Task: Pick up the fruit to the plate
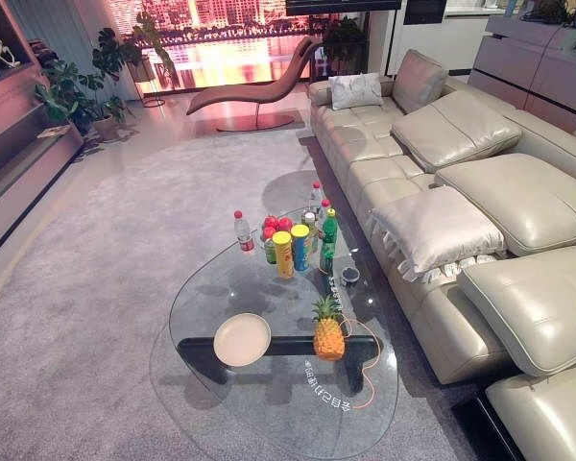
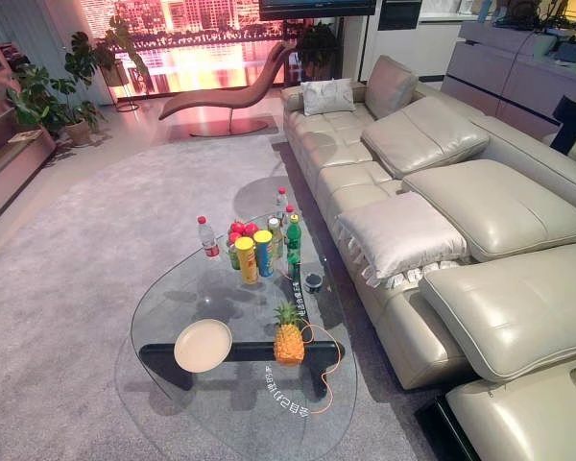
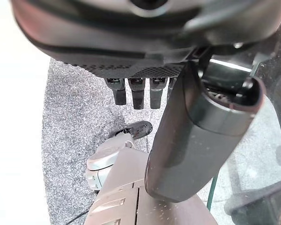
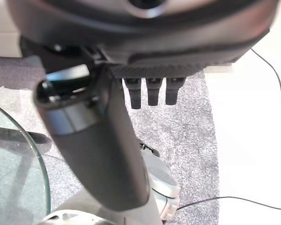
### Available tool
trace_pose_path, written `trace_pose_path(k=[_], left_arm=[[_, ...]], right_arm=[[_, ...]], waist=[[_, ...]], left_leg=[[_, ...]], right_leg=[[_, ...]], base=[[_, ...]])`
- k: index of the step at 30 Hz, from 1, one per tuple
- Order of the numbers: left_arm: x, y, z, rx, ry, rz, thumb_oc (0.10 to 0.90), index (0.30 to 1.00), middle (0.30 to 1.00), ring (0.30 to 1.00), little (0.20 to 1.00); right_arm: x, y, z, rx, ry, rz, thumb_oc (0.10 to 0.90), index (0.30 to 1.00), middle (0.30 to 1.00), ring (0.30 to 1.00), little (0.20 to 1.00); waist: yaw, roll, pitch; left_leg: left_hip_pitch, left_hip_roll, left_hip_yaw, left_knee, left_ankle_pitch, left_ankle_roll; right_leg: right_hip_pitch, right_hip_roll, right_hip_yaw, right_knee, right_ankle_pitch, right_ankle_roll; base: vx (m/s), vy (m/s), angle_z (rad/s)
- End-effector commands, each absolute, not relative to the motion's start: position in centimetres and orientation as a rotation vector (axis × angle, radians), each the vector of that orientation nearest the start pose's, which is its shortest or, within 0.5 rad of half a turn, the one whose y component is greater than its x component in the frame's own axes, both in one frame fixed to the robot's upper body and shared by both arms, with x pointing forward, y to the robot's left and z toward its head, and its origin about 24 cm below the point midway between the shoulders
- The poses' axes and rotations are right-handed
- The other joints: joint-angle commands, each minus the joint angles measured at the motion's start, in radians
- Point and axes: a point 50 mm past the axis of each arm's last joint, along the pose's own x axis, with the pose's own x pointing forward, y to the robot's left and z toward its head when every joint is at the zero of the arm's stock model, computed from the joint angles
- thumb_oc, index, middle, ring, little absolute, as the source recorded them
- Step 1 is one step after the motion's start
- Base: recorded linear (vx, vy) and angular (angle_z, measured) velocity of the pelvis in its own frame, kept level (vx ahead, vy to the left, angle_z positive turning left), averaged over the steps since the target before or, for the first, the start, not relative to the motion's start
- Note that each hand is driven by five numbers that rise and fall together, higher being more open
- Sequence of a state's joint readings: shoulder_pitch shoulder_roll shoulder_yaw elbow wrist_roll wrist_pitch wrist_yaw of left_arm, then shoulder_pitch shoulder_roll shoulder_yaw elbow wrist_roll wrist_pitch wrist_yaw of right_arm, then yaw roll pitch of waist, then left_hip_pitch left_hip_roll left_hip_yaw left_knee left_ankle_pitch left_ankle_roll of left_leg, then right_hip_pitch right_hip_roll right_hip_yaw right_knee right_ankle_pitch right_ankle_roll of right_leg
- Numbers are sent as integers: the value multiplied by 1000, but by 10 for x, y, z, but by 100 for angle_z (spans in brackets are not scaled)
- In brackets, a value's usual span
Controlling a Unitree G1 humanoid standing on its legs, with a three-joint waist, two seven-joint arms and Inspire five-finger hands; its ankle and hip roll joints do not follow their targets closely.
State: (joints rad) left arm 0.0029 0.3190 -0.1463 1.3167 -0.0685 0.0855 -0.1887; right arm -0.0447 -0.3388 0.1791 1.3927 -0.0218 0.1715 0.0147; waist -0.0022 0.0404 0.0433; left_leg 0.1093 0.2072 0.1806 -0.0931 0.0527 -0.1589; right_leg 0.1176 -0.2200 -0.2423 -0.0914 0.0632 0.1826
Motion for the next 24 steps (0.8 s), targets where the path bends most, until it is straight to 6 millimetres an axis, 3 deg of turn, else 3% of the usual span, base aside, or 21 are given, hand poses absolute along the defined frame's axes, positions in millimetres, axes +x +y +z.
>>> trace_pose_path(k=[1,9,15,17,21,24], left_arm=[[81,262,-157,153,1394,-9,800,900,900,900,900],[83,258,-158,122,1394,14,800,900,900,900,900],[99,260,-153,146,1369,-28,800,900,900,900,900],[115,262,-148,140,1339,-22,800,900,900,900,900],[136,266,-141,128,1289,12,800,900,900,900,900],[163,272,-128,101,1199,32,800,900,900,900,900]], right_arm=[[74,-299,-145,-443,1525,-196,800,900,900,900,900],[71,-303,-144,-473,1535,-211,800,900,900,900,900],[104,-309,-135,-495,1425,-242,800,900,900,900,900],[123,-312,-128,-505,1366,-251,800,900,900,900,900],[138,-319,-120,-512,1300,-267,800,900,900,900,900],[154,-322,-112,-516,1233,-277,800,900,900,900,900]], waist=[[10,-7,59],[15,4,112],[16,9,211],[16,8,257],[13,9,316],[13,13,359]], left_leg=[[-14,42,25,6,13,-27],[-100,28,4,6,28,-18],[-209,-5,-23,6,28,2],[-247,-13,-36,6,26,13],[-293,-12,-52,6,37,17],[-339,-12,-55,6,48,16]], right_leg=[[-8,-75,-48,4,20,44],[-99,-89,-29,4,41,43],[-226,-94,8,4,70,40],[-270,-88,26,7,76,32],[-319,-76,47,49,51,21],[-375,-72,51,77,41,16]], base=[[-16,33,0],[-29,17,0],[-134,28,1],[-167,13,-6],[-128,-18,-8],[-142,-49,2]])
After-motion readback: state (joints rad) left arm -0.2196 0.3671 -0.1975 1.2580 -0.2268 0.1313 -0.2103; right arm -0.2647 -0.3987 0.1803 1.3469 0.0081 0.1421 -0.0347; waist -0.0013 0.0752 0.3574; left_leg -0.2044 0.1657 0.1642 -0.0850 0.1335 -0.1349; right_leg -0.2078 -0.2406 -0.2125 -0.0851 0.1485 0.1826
